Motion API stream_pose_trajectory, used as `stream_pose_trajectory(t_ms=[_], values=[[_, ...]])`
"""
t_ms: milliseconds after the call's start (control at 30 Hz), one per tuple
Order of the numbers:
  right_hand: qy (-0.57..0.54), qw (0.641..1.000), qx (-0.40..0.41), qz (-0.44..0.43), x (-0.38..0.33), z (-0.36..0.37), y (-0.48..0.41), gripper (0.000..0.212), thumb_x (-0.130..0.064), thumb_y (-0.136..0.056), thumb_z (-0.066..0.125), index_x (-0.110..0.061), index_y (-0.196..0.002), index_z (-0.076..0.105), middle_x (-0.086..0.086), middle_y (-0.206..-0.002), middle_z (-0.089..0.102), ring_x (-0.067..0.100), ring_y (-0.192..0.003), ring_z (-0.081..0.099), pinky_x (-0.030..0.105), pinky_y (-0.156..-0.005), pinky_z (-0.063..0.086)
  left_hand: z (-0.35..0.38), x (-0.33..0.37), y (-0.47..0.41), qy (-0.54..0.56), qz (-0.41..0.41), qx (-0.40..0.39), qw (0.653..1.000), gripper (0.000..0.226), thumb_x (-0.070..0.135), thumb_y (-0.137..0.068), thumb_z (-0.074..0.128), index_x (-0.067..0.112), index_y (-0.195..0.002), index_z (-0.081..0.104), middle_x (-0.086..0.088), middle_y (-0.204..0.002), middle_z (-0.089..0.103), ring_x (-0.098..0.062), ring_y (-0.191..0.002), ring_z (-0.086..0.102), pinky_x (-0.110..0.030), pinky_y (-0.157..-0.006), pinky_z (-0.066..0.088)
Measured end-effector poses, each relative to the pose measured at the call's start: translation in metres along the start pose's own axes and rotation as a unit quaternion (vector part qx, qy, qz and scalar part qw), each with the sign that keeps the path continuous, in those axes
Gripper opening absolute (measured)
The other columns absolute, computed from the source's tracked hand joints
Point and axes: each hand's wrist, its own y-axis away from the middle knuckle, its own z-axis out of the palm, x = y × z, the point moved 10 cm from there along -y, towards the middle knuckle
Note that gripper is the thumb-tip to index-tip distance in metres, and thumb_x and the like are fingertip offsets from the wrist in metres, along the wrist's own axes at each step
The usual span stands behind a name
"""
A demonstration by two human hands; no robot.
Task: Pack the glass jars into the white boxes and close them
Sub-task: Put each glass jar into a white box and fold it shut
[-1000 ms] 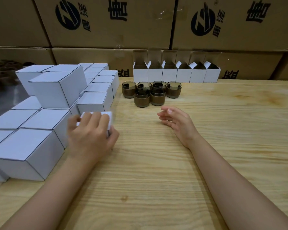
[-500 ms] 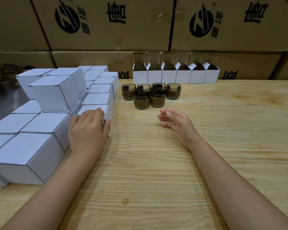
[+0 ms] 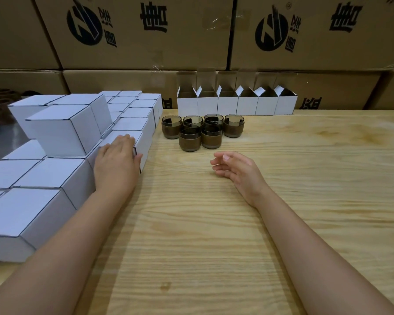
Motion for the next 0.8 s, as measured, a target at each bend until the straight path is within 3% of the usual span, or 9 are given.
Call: stream_pose_trajectory(t_ms=[233, 333, 400, 500, 567, 633, 667, 733, 800], values=[[-0.008, 1.0, -0.014, 0.002, 0.002, 0.001, -0.002, 0.021, -0.01, -0.097, 0.046, -0.007, -0.105, 0.065, 0.014, -0.099, 0.066, 0.024, -0.095, 0.061, 0.035, -0.089, 0.05, 0.022, -0.003, -0.032, 0.022, -0.021, -0.053, 0.998, 0.013, 0.004, -0.093, 0.05, -0.003, -0.104, 0.052, -0.021, -0.111, 0.052, -0.037, -0.104, 0.044, -0.046, -0.09, 0.034], [-0.009, 1.0, -0.021, 0.003, 0.003, 0.002, -0.003, 0.021, -0.01, -0.096, 0.046, -0.008, -0.105, 0.065, 0.013, -0.099, 0.067, 0.024, -0.095, 0.062, 0.034, -0.087, 0.05, 0.028, -0.006, -0.034, 0.022, -0.021, -0.062, 0.998, 0.017, 0.004, -0.089, 0.051, -0.005, -0.104, 0.052, -0.022, -0.111, 0.052, -0.038, -0.107, 0.044, -0.05, -0.097, 0.034], [-0.008, 1.0, -0.022, 0.002, 0.003, 0.002, -0.004, 0.021, -0.01, -0.096, 0.047, -0.009, -0.104, 0.066, 0.012, -0.098, 0.067, 0.024, -0.095, 0.062, 0.032, -0.085, 0.051, 0.033, -0.007, -0.032, 0.014, -0.02, -0.078, 0.997, 0.033, 0.012, -0.091, 0.051, -0.005, -0.12, 0.049, -0.023, -0.128, 0.049, -0.038, -0.126, 0.039, -0.051, -0.109, 0.026], [-0.006, 1.0, -0.026, 0.001, 0.003, 0.003, -0.004, 0.018, -0.015, -0.093, 0.052, -0.01, -0.102, 0.066, 0.012, -0.098, 0.068, 0.024, -0.095, 0.063, 0.031, -0.084, 0.052, 0.024, 0.002, -0.024, 0.017, 0.003, -0.044, 0.999, 0.058, 0.023, -0.096, 0.048, -0.001, -0.146, 0.029, -0.018, -0.157, 0.022, -0.029, -0.148, 0.011, -0.04, -0.119, 0.002], [-0.001, 1.0, -0.024, 0.004, 0.003, 0.003, -0.004, 0.021, -0.021, -0.087, 0.055, -0.012, -0.101, 0.067, 0.01, -0.097, 0.069, 0.022, -0.093, 0.064, 0.029, -0.082, 0.052, 0.003, 0.033, -0.011, 0.068, 0.062, 0.023, 0.996, 0.052, 0.021, -0.093, 0.048, -0.001, -0.14, 0.04, -0.02, -0.148, 0.038, -0.033, -0.14, 0.031, -0.041, -0.116, 0.016], [0.006, 1.0, -0.019, 0.003, 0.004, 0.002, -0.004, 0.016, -0.016, -0.092, 0.054, -0.013, -0.1, 0.068, 0.009, -0.096, 0.069, 0.021, -0.092, 0.064, 0.027, -0.079, 0.052, -0.003, 0.068, 0.007, 0.123, 0.106, 0.045, 0.986, 0.041, 0.024, -0.089, 0.045, 0.002, -0.121, 0.059, -0.016, -0.116, 0.064, -0.034, -0.109, 0.059, -0.042, -0.092, 0.043], [0.009, 1.0, -0.015, 0.002, 0.004, 0.001, -0.004, 0.017, -0.013, -0.094, 0.052, -0.013, -0.1, 0.068, 0.009, -0.096, 0.069, 0.021, -0.092, 0.064, 0.027, -0.079, 0.052, 0.002, 0.081, 0.013, 0.137, 0.114, 0.023, 0.984, 0.036, 0.025, -0.089, 0.044, 0.006, -0.111, 0.065, -0.011, -0.101, 0.068, -0.032, -0.095, 0.063, -0.039, -0.08, 0.048], [0.014, 1.0, -0.011, 0.001, 0.003, 0.0, -0.003, 0.019, -0.009, -0.096, 0.049, -0.011, -0.101, 0.068, 0.01, -0.095, 0.069, 0.021, -0.091, 0.064, 0.027, -0.079, 0.053, 0.029, 0.09, 0.02, 0.134, 0.09, -0.068, 0.985, 0.026, 0.025, -0.091, 0.049, 0.012, -0.104, 0.067, -0.002, -0.095, 0.067, -0.026, -0.095, 0.061, -0.033, -0.076, 0.044], [0.024, 1.0, -0.006, 0.001, 0.004, 0.0, -0.002, 0.019, -0.008, -0.096, 0.049, -0.009, -0.102, 0.067, 0.01, -0.094, 0.069, 0.021, -0.09, 0.064, 0.029, -0.081, 0.053, 0.052, 0.081, 0.021, 0.116, 0.059, -0.123, 0.984, 0.024, 0.028, -0.094, 0.052, 0.017, -0.11, 0.066, 0.001, -0.108, 0.063, -0.022, -0.105, 0.054, -0.032, -0.085, 0.038]])
